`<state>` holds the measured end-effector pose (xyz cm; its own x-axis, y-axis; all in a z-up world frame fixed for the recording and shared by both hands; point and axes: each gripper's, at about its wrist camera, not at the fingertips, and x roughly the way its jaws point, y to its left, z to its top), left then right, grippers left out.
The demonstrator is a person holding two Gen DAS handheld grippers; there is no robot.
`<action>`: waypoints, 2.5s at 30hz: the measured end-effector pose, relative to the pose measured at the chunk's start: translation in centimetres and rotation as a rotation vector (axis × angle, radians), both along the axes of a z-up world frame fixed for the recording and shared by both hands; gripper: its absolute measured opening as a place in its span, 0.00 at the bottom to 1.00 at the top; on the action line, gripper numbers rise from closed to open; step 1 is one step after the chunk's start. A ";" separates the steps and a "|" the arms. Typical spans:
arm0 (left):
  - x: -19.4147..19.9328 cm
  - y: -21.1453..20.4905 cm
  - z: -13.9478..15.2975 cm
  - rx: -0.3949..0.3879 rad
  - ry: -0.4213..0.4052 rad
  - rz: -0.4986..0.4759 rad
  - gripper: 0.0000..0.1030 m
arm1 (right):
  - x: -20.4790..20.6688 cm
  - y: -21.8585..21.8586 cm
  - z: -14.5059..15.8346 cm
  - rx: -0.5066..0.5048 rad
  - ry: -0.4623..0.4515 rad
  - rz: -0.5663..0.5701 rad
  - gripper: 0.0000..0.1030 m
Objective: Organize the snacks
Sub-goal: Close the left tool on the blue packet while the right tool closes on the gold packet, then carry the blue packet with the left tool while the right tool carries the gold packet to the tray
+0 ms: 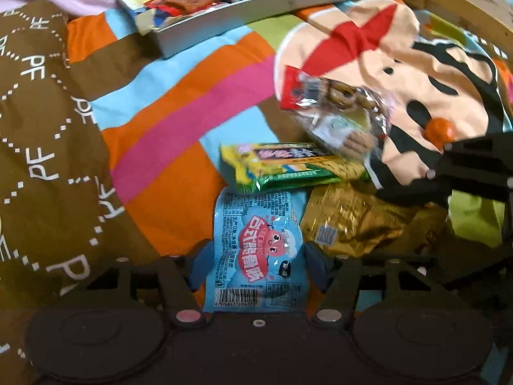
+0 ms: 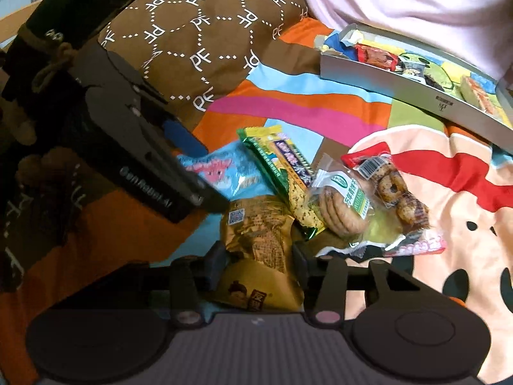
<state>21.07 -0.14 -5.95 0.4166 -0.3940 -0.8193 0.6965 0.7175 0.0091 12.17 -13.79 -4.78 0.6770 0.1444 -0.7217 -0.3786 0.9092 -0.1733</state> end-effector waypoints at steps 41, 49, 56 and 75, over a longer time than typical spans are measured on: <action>-3.8 -0.1 2.5 -0.249 0.092 0.254 0.57 | -5.4 -0.1 -0.4 -0.309 -0.259 0.036 0.43; -3.8 -0.1 2.8 -0.278 0.076 0.259 0.57 | -5.8 0.5 -1.3 -0.377 -0.288 0.071 0.40; -3.7 0.2 3.5 -0.338 0.042 0.270 0.57 | -6.0 0.4 -0.8 -0.374 -0.339 0.076 0.35; -3.3 0.6 3.9 -0.408 0.034 0.315 0.58 | -6.1 0.3 -0.8 -0.389 -0.378 0.074 0.30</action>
